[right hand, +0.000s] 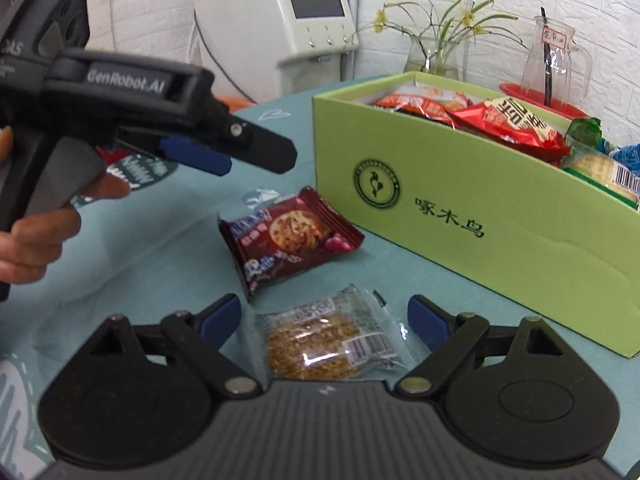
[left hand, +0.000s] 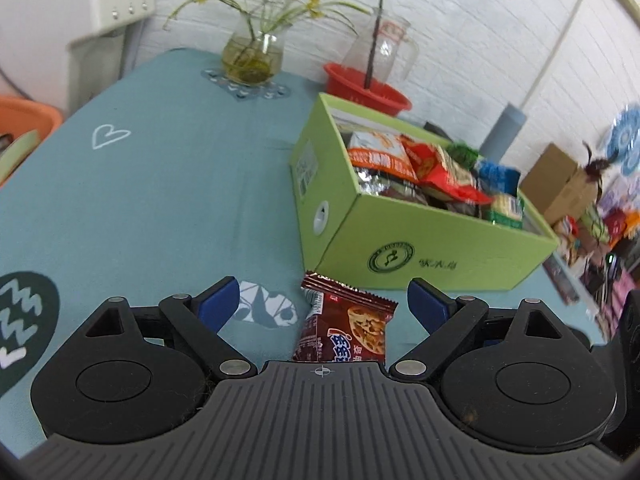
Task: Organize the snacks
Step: 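Reach the left tool down to the red cookie pack, then grasp the red cookie pack with the left tool while the right tool grasps the clear oat-biscuit pack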
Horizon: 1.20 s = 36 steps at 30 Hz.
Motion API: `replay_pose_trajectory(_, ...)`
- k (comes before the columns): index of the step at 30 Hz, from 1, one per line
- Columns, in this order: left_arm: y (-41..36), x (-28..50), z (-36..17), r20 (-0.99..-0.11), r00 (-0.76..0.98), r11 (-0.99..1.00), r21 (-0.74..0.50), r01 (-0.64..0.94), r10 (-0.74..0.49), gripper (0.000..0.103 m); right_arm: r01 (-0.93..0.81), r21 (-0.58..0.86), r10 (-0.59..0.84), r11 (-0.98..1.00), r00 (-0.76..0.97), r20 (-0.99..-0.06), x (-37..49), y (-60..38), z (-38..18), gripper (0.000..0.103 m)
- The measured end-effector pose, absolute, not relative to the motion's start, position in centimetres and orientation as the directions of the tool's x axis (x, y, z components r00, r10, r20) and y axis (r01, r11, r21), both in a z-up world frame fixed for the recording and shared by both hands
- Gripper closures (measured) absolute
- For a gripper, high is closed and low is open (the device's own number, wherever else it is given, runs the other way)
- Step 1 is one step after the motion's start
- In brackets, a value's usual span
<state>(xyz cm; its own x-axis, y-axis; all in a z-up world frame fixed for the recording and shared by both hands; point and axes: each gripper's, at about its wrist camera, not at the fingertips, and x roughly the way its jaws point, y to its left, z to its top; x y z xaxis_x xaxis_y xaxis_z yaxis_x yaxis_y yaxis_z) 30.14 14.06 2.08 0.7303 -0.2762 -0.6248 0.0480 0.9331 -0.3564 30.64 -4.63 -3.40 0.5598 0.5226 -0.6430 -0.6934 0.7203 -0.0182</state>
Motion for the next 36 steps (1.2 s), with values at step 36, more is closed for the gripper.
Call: replay_pose_trajectory(36,8.0,30.2,-1.7,-0.679,0.723,0.986,-0.006,0.169,-0.128,0.025,-0.415,0.0,0.33,0.91,0.722,-0.608,28.7,-7.4,-3.6,0.015)
